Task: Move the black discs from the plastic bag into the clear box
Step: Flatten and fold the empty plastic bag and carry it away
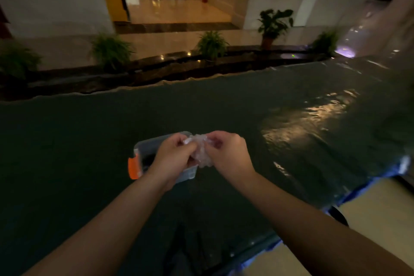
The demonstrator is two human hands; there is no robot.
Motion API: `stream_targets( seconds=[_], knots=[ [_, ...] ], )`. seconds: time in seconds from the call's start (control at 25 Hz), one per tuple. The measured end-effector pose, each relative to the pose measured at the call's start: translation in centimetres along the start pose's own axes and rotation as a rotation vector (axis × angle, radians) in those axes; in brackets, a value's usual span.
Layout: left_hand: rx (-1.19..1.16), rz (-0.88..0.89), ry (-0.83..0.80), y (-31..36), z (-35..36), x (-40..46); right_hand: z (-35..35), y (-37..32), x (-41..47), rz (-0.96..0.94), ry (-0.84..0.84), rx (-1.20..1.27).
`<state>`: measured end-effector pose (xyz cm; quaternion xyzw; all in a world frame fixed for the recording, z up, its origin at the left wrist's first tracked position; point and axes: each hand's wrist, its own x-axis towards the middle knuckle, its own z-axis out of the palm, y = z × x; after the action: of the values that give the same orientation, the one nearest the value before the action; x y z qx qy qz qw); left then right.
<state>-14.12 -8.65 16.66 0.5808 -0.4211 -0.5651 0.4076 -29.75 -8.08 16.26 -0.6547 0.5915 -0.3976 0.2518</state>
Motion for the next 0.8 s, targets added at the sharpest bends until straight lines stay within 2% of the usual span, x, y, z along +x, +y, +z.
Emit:
stream_targets(
  seconds=[0.08,0.2,0.32,0.44,0.6,0.8],
  knots=[
    [-0.057,0.057,-0.081,-0.2,3.3,0.1,-2.0,1.2,-1.6,0.013,0.009,0.072],
    [-0.225,-0.016,-0.197,-0.1,7.9,-0.3,-5.4,3.0,-3.8,0.119,-0.014,0.221],
    [-0.246,-0.020,-0.335,-0.3,12.3,-1.0,-9.0,5.6,-5.5,0.154,0.095,0.138],
    [0.008,0.111,-0.457,-0.9,17.1,-1.8,-13.4,8.9,-7.7,0.233,0.247,0.061],
    [0.414,0.425,-0.572,-3.2,24.7,-3.0,-20.7,14.4,-12.2,0.362,0.369,0.006],
    [0.759,0.648,-0.623,-6.9,37.4,-6.2,-31.3,23.3,-19.4,0.463,0.458,-0.098]
  ],
)
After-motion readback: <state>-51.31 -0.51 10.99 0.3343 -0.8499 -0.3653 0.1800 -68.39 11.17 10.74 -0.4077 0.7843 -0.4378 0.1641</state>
